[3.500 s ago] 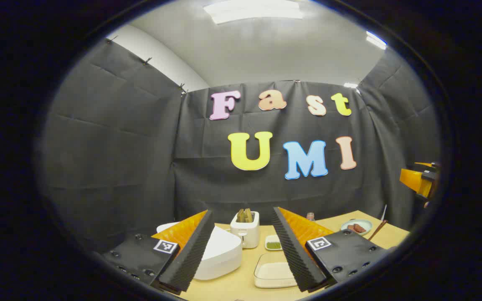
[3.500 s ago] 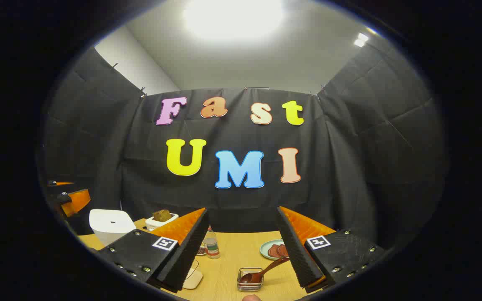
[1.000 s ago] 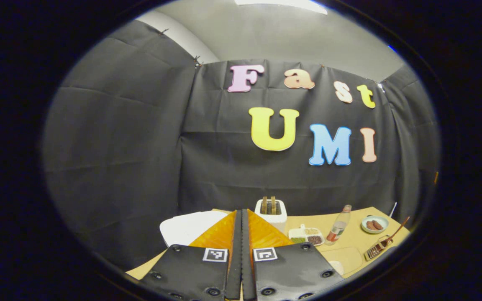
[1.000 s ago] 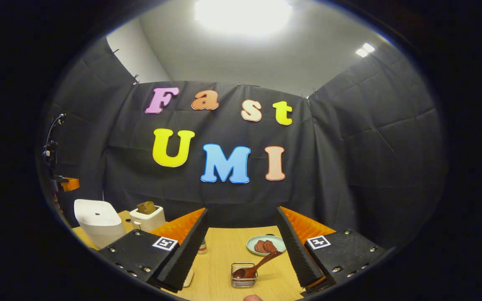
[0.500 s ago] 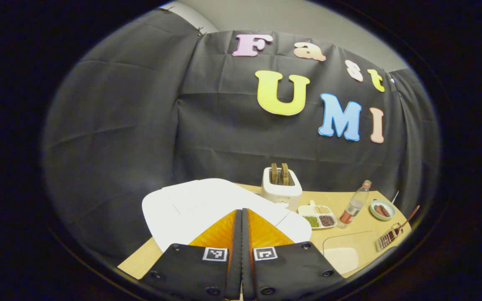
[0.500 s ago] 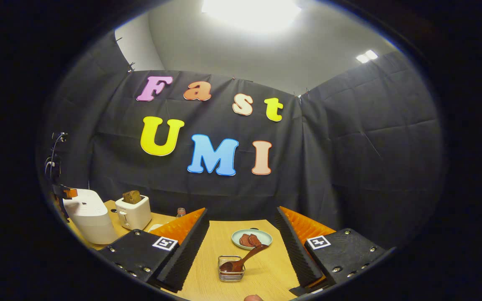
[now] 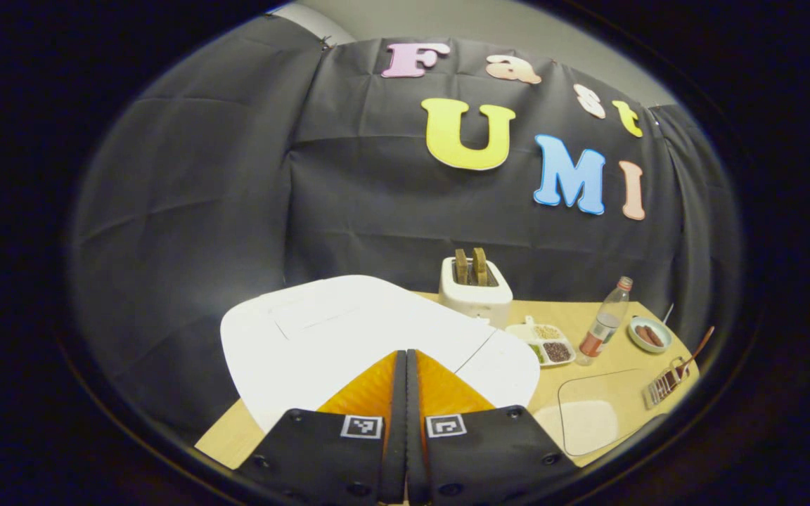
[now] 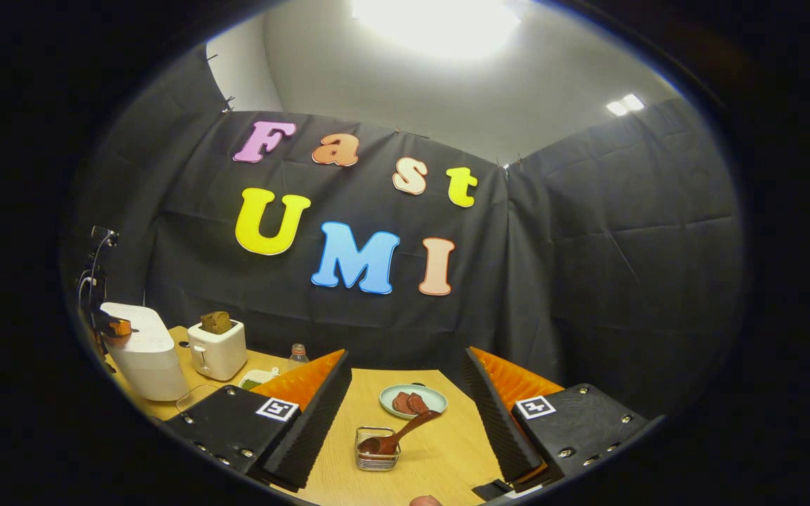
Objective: Close the left gripper, press the button to open the rice cooker; take a wooden spoon from the chopstick holder with the right hand, scoop a spoonful of rice and pour it into the rice cooker, then put the wooden spoon back into the chopstick holder.
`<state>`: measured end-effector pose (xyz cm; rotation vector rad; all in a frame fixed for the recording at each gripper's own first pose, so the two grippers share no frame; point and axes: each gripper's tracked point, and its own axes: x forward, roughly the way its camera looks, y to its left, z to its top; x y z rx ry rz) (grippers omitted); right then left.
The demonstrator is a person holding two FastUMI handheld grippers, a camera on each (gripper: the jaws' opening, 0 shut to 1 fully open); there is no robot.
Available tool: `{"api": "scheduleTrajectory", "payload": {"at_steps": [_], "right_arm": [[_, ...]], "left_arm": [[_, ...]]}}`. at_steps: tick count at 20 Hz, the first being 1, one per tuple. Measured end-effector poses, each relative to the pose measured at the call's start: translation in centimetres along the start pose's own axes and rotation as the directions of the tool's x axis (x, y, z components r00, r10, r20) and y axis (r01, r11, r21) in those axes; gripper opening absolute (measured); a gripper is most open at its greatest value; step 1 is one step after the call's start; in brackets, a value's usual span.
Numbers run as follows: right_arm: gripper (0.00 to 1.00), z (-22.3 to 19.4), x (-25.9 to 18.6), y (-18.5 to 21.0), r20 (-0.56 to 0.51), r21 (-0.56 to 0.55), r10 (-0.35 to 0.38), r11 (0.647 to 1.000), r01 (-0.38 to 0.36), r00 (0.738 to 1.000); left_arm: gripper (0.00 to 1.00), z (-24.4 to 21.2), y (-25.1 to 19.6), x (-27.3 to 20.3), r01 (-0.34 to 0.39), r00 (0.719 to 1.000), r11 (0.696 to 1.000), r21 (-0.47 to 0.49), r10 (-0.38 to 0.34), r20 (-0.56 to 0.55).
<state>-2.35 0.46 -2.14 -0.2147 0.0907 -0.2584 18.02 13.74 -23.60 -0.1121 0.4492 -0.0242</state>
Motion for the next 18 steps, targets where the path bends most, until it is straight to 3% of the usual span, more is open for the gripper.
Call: {"api": "scheduleTrajectory", "payload": {"at_steps": [2,6,9,11,18], "right_arm": [[0.96,-0.1,0.0,0.1,0.001,0.008,0.004,1.000,-0.004,1.000],[0.96,-0.4,0.0,0.0,0.000,0.036,0.008,0.999,-0.008,1.000],[0.96,-0.2,-0.1,-0.9,0.010,0.025,0.004,1.000,-0.005,1.000],[0.96,-0.4,-0.3,-1.3,0.011,0.026,0.004,1.000,-0.004,1.000],[0.96,-0.8,-0.1,-2.8,0.012,0.049,0.008,0.999,-0.008,1.000]], "left_arm": [[0.10,-0.3,-0.6,-0.4,0.006,1.000,1.000,-0.025,-0.007,-0.010],[0.09,0.2,0.2,0.7,-0.037,0.999,0.999,0.029,0.037,0.010],[0.09,0.0,0.9,1.1,-0.058,0.998,0.997,-0.056,0.056,-0.039],[0.09,0.1,0.8,0.9,-0.060,0.998,0.996,-0.061,0.058,-0.039],[0.09,7.9,1.5,-3.3,-0.134,0.977,0.990,0.031,0.127,0.171]]}}
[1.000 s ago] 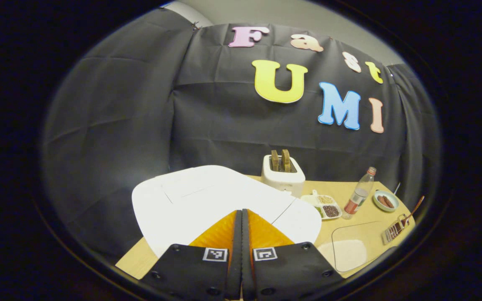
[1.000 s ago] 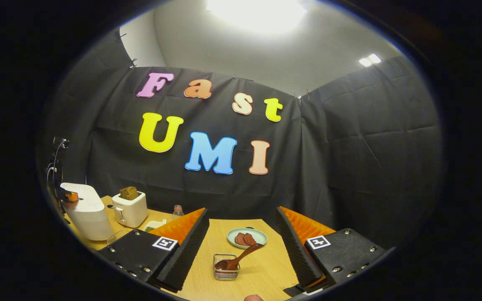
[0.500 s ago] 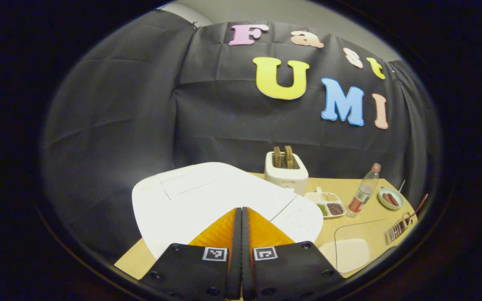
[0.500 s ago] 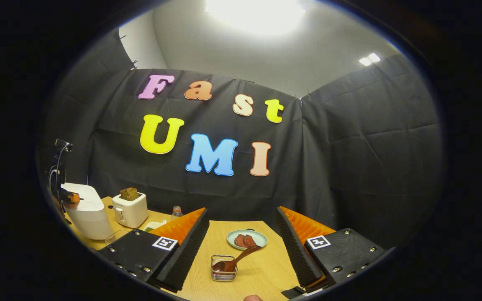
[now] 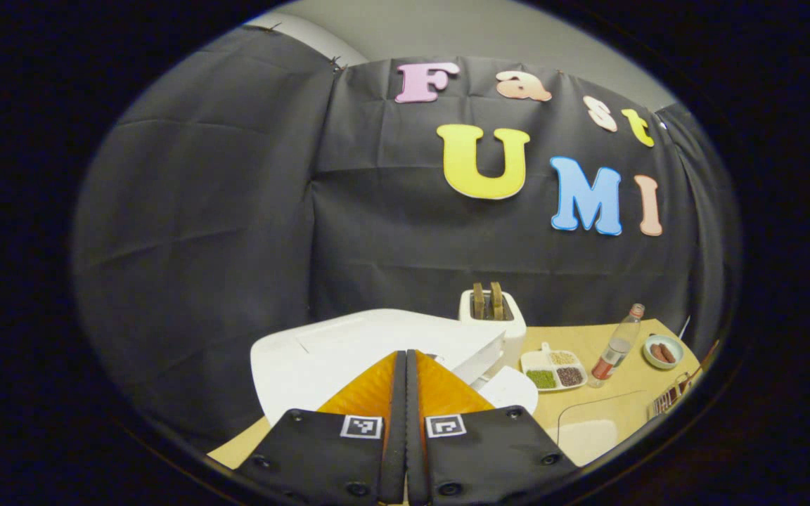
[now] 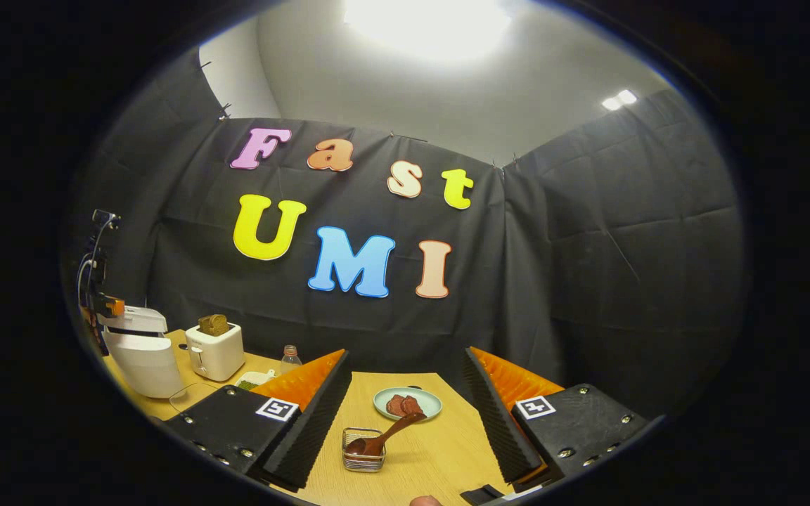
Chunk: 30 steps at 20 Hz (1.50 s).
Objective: Close the left gripper, press the button to open the rice cooker; take a wooden spoon from the chopstick holder with the right hand, scoop a spoonful of rice and pour it into the rice cooker, then put the wooden spoon back into the chopstick holder.
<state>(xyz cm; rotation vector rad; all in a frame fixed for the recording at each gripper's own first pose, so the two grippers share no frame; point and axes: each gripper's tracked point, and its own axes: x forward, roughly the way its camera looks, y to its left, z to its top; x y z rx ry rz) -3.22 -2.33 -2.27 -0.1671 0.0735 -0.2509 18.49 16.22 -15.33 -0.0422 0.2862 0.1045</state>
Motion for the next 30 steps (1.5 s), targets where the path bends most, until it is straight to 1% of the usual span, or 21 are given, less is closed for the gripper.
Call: {"api": "scheduleTrajectory", "payload": {"at_steps": [1,2,3,4,5,7,8,9,11,12,13,16,19,21,23,26,27,30], "right_arm": [[0.96,-0.1,0.2,-0.1,-0.003,0.011,0.003,1.000,-0.003,1.000],[0.96,-0.3,0.4,-0.3,-0.006,0.020,0.006,1.000,-0.006,1.000],[0.96,-0.4,0.7,-0.4,-0.008,0.027,0.009,1.000,-0.008,1.000],[0.96,-0.6,0.9,-0.6,-0.009,0.036,0.012,0.999,-0.012,1.000],[0.96,-0.7,1.2,-0.7,-0.011,0.048,0.015,0.999,-0.015,1.000],[0.96,-1.2,1.9,-0.9,-0.020,0.074,0.023,0.997,-0.021,1.000],[0.96,-1.6,2.3,-1.1,-0.027,0.089,0.027,0.996,-0.025,0.999],[0.96,-1.9,2.8,-1.2,-0.032,0.102,0.032,0.994,-0.029,0.999],[0.96,-3.0,3.8,-1.5,-0.051,0.124,0.040,0.992,-0.034,0.998],[0.96,-3.6,4.4,-1.7,-0.063,0.136,0.047,0.990,-0.038,0.997],[0.96,-4.1,5.0,-1.8,-0.074,0.152,0.053,0.988,-0.041,0.996],[0.96,-6.1,6.8,-2.5,-0.117,0.201,0.072,0.978,-0.047,0.991],[0.96,-8.8,8.5,-2.9,-0.188,0.248,0.099,0.967,-0.050,0.977],[0.96,-10.5,9.5,-2.8,-0.239,0.286,0.121,0.957,-0.049,0.964],[0.97,-12.3,10.6,-2.6,-0.282,0.323,0.144,0.945,-0.048,0.949],[0.96,-16.1,11.8,-1.9,-0.367,0.356,0.194,0.933,-0.056,0.910],[0.97,-17.1,12.2,-1.7,-0.389,0.361,0.203,0.931,-0.055,0.899],[0.97,-19.8,13.0,-1.1,-0.440,0.386,0.227,0.921,-0.045,0.869]], "left_arm": [[0.07,1.4,0.5,-0.7,-0.016,0.999,1.000,0.004,0.016,0.039],[0.10,2.9,0.6,-1.4,-0.025,0.997,1.000,0.007,0.024,0.078],[0.07,3.9,0.2,-2.5,-0.022,0.994,1.000,0.005,0.021,0.103],[0.13,5.0,-0.4,-3.5,-0.006,0.992,1.000,0.005,0.005,0.125],[0.23,5.9,-0.9,-4.2,0.000,0.989,1.000,0.004,-0.001,0.147],[0.56,7.2,-1.7,-6.3,0.004,0.981,1.000,0.000,-0.004,0.192],[0.66,7.6,-2.3,-7.3,0.011,0.979,1.000,-0.001,-0.011,0.204],[0.84,7.7,-3.0,-8.3,0.017,0.976,1.000,-0.005,-0.016,0.215],[0.97,8.1,-4.5,-10.1,0.035,0.972,0.999,-0.004,-0.033,0.232],[0.99,8.5,-5.3,-11.0,0.042,0.969,0.999,0.003,-0.042,0.243],[0.97,8.7,-5.9,-11.8,0.045,0.967,0.999,0.014,-0.047,0.252],[0.99,9.2,-7.4,-14.0,0.051,0.962,0.998,0.041,-0.060,0.266],[0.97,9.7,-8.3,-16.1,0.055,0.961,0.998,0.040,-0.063,0.270],[0.99,9.8,-9.0,-17.7,0.065,0.957,0.997,0.033,-0.071,0.280],[0.97,9.7,-9.3,-18.7,0.057,0.957,0.997,0.047,-0.068,0.281],[0.99,9.3,-9.6,-19.0,0.057,0.963,0.997,0.052,-0.068,0.262],[0.99,9.0,-9.8,-19.5,0.060,0.964,0.997,0.053,-0.071,0.255],[0.97,8.8,-9.4,-20.0,0.040,0.969,0.997,0.061,-0.053,0.240]]}}
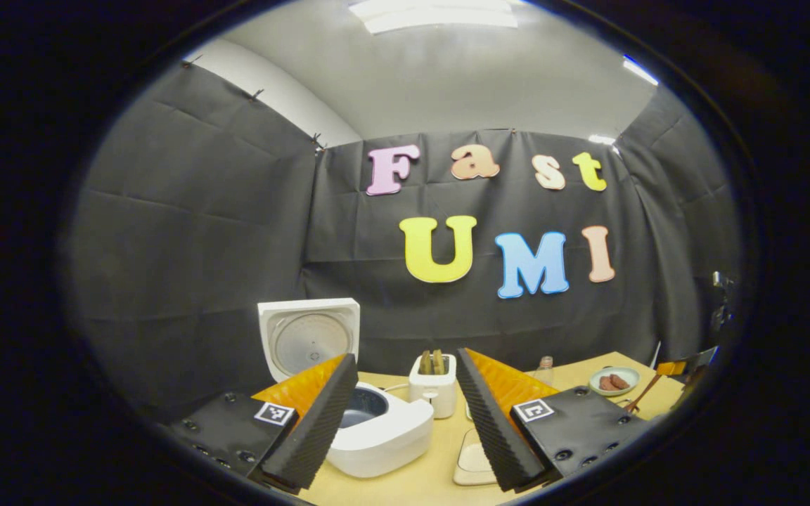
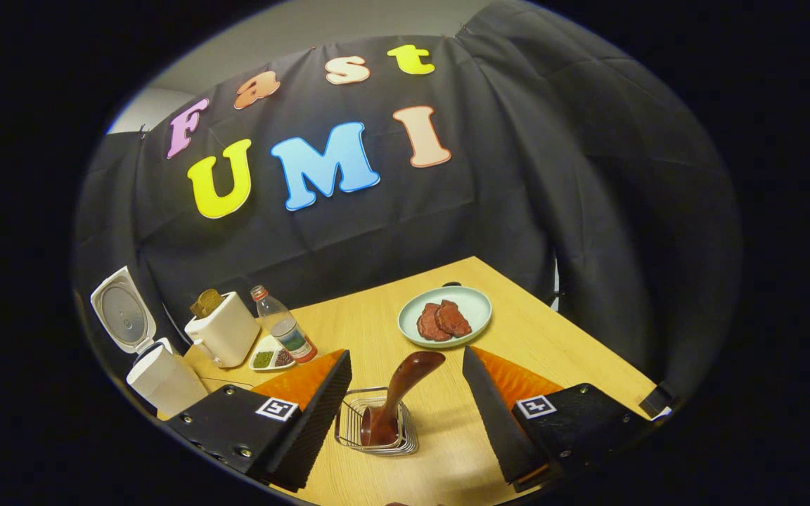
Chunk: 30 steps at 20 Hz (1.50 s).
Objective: Close the left gripper, press the button to open the rice cooker; take a wooden spoon from the chopstick holder with the right hand, scoop a spoonful of rice and pour it into the rice cooker, then put the wooden spoon back into the chopstick holder.
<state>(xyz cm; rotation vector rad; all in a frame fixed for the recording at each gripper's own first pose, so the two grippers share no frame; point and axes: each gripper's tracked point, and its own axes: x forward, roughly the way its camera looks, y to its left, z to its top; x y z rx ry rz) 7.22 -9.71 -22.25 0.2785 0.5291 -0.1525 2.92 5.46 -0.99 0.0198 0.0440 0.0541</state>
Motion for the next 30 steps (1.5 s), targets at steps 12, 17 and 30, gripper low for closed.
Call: {"api": "scheduleTrajectory", "payload": {"at_steps": [12,17,30], "right_arm": [[0.52,-5.5,4.6,0.6,-0.199,0.195,0.067,0.980,-0.028,0.978],[0.17,-5.5,5.3,1.6,-0.206,0.247,0.090,0.968,-0.037,0.974],[0.12,2.8,-0.1,6.6,-0.034,0.078,0.088,0.993,-0.085,0.996]], "left_arm": [[0.99,-0.9,0.5,-2.7,-0.048,0.998,0.998,0.034,0.050,-0.050],[0.99,-0.6,0.6,-3.2,-0.054,0.998,0.998,0.025,0.055,-0.043],[0.99,-1.7,4.3,-2.5,-0.041,0.999,0.997,-0.064,0.040,-0.029]]}}
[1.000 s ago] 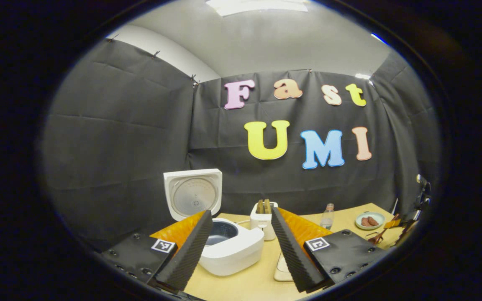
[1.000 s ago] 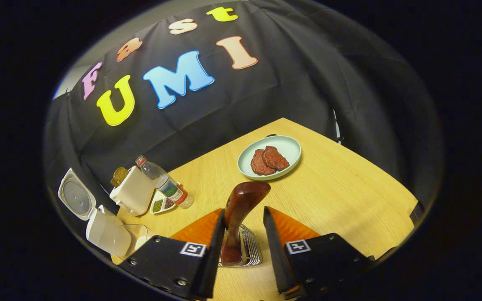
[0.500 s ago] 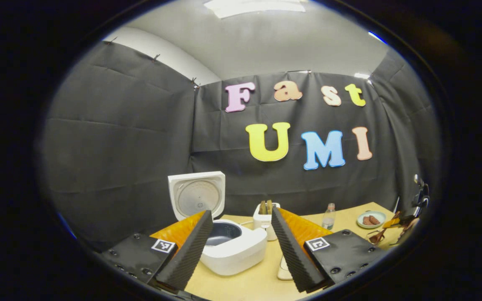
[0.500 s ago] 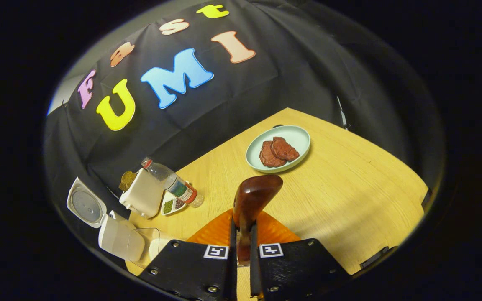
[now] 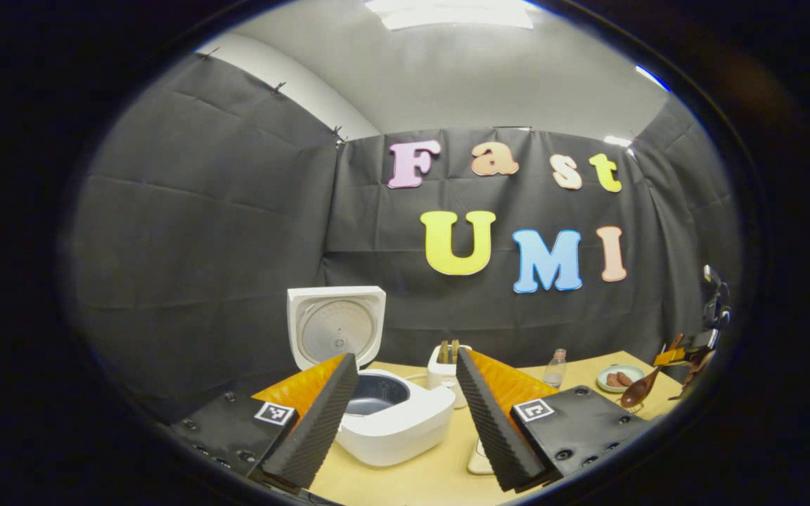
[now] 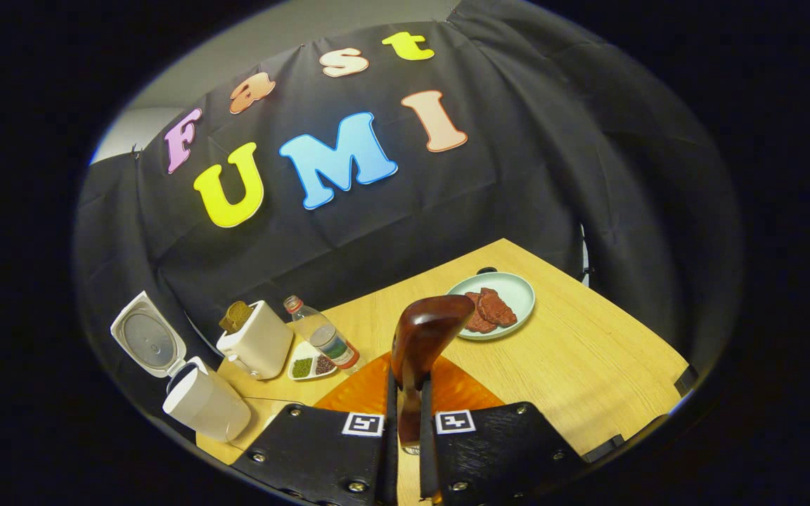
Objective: Close the left gripper, press the button to open the rice cooker; take a wooden spoon from the chopstick holder with the right hand, scoop a spoonful of rice and pour it into the rice cooker, then put the wooden spoon back into the chopstick holder.
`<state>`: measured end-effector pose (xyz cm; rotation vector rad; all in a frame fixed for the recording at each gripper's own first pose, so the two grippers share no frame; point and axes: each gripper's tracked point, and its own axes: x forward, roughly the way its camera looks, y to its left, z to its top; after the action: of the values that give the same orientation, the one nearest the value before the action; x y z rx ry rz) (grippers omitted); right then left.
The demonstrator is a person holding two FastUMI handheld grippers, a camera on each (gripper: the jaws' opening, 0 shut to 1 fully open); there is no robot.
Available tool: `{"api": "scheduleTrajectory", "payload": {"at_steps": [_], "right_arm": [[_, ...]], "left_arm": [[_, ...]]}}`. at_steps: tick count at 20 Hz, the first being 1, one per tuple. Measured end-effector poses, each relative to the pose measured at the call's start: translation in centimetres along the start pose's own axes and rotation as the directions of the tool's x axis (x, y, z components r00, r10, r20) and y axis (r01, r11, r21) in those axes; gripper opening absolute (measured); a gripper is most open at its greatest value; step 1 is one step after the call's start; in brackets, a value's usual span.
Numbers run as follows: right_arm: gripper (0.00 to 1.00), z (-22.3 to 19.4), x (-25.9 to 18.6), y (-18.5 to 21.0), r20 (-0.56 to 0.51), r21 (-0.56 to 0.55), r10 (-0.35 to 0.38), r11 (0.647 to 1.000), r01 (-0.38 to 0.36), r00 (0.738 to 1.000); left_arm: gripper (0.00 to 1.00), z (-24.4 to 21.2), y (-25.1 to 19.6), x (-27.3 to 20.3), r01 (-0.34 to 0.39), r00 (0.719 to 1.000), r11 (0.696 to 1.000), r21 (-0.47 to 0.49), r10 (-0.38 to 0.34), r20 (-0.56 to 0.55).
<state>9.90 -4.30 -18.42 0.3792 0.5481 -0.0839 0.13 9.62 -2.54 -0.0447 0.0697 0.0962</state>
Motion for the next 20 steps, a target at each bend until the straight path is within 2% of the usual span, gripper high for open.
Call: {"api": "scheduleTrajectory", "payload": {"at_steps": [8,15,20], "right_arm": [[0.12,-0.8,-0.5,7.1,0.012,-0.019,0.064,0.998,-0.064,0.998],[0.12,-4.1,0.3,13.6,-0.006,-0.045,0.128,0.991,-0.128,0.992],[0.12,-7.4,2.0,16.5,-0.049,-0.070,0.149,0.986,-0.152,0.988]], "left_arm": [[0.97,-1.1,3.4,1.2,0.013,1.000,1.000,-0.008,-0.013,-0.008],[0.97,-1.6,7.1,1.8,0.011,1.000,1.000,0.006,-0.011,-0.016],[0.99,-2.1,9.5,2.0,-0.009,1.000,1.000,0.020,0.009,-0.027]]}}
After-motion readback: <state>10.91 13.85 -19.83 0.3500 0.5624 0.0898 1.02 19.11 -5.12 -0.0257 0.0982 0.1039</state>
